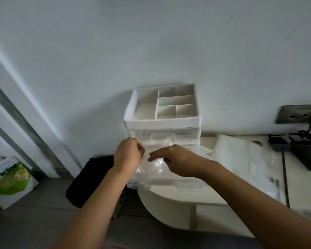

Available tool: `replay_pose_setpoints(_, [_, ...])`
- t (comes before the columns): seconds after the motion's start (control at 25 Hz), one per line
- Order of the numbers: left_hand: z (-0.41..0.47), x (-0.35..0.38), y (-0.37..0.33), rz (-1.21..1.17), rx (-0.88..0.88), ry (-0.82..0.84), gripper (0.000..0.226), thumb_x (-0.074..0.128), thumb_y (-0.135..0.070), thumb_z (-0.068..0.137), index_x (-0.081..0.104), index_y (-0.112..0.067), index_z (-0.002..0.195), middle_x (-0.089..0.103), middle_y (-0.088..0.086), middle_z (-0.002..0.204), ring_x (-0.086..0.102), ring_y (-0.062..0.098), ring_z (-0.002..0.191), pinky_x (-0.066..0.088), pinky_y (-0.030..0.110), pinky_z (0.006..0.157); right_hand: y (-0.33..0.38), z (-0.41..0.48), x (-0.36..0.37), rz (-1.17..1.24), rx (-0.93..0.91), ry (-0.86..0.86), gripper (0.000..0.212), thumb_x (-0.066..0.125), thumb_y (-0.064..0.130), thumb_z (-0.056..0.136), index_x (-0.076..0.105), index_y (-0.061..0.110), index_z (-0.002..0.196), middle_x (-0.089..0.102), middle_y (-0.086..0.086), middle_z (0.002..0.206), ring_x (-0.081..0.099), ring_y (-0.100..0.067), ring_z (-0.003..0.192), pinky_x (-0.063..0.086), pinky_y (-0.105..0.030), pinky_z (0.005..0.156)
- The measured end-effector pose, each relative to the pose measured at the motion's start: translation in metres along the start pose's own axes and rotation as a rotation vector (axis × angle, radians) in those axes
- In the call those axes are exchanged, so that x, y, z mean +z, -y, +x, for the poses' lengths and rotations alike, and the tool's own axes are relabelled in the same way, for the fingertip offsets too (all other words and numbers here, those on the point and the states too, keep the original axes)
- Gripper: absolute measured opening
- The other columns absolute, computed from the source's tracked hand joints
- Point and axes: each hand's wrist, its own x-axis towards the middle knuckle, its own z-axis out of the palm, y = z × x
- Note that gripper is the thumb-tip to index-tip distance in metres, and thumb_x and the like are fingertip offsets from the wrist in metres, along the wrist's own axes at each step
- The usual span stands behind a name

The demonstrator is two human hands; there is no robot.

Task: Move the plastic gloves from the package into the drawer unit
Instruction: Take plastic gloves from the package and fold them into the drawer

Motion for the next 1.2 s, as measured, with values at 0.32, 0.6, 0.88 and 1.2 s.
replay_pose_setpoints(0.32, [-0.003,0.001,-0.002,0.269,0.02,-0.002,0.016,0.058,-0.021,0.092,0.067,-0.009,0.095,0.069,0.005,0.098,0.065,0.023,0.089,0.047,0.03,0.069,-0.018,0.01,0.012,-0.314,0.305,0.239,0.058,0.052,0.03,0.093,0.031,0.02,0.146,0.032,-0.005,0.15,0.026,-0.029,0.138,0.016,-0.046,0.114])
replay_pose_setpoints(0.6, [-0.027,-0.002,-0.038,0.043,0.185,0.002,0.015,0.055,-0.024,0.095,0.065,-0.013,0.09,0.066,-0.002,0.087,0.058,0.009,0.074,0.037,0.019,0.064,-0.013,0.012,0.022,-0.182,0.442,0.289,0.073,0.054,0.035,0.093,0.01,0.031,0.151,-0.006,-0.003,0.159,-0.01,-0.04,0.143,0.0,-0.064,0.11])
replay_pose_setpoints(0.88, [-0.005,0.037,-0.024,0.21,-0.049,0.573,0.063,0.043,-0.041,0.097,0.025,-0.007,0.148,0.02,0.015,0.156,0.023,0.033,0.141,0.026,0.037,0.112,-0.018,0.01,0.024,-0.072,0.471,0.264,0.079,0.058,0.041,0.09,0.01,0.028,0.151,-0.012,-0.004,0.159,-0.015,-0.038,0.143,0.001,-0.061,0.111])
replay_pose_setpoints(1.2, [0.001,0.046,-0.013,0.263,-0.066,0.614,0.11,0.069,-0.053,0.077,-0.003,-0.017,0.153,-0.007,0.01,0.16,0.003,0.033,0.147,0.018,0.047,0.117,-0.01,0.001,0.008,-0.13,0.397,0.219,0.067,0.063,0.04,0.087,0.038,0.009,0.141,0.038,-0.012,0.146,0.023,-0.03,0.14,0.015,-0.043,0.117])
